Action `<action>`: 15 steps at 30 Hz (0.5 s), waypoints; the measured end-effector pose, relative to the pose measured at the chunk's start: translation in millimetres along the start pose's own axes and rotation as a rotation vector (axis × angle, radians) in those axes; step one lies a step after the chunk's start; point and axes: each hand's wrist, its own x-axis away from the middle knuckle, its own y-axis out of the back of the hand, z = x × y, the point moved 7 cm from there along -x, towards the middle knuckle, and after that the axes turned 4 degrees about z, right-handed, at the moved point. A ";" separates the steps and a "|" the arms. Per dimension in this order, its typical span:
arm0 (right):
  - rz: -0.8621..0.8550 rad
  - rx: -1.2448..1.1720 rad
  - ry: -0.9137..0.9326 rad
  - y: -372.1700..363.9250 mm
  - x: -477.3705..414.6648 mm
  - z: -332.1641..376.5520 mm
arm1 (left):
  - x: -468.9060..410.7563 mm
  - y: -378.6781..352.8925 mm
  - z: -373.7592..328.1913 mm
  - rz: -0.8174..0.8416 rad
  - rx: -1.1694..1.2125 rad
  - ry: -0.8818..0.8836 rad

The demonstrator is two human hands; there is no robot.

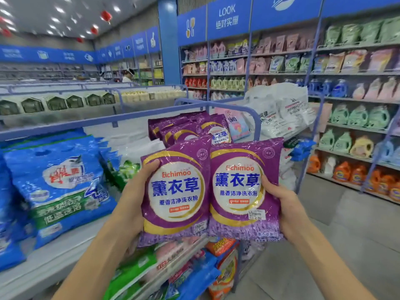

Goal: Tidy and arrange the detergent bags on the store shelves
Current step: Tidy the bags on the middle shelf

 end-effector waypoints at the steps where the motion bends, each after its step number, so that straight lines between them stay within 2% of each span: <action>1: 0.016 -0.005 0.000 10.1 -15.8 5.6 | -10.3 -11.1 4.7 -0.010 0.017 0.001; 4: 0.074 -0.004 -0.030 35.2 -62.4 25.5 | -36.6 -47.3 16.2 -0.040 0.045 -0.002; 8: 0.144 0.024 -0.048 60.5 -122.1 50.7 | -71.1 -85.4 18.9 -0.076 0.080 -0.108; 15: 0.271 0.047 -0.047 82.4 -216.3 69.5 | -129.2 -104.0 14.3 -0.216 0.078 -0.262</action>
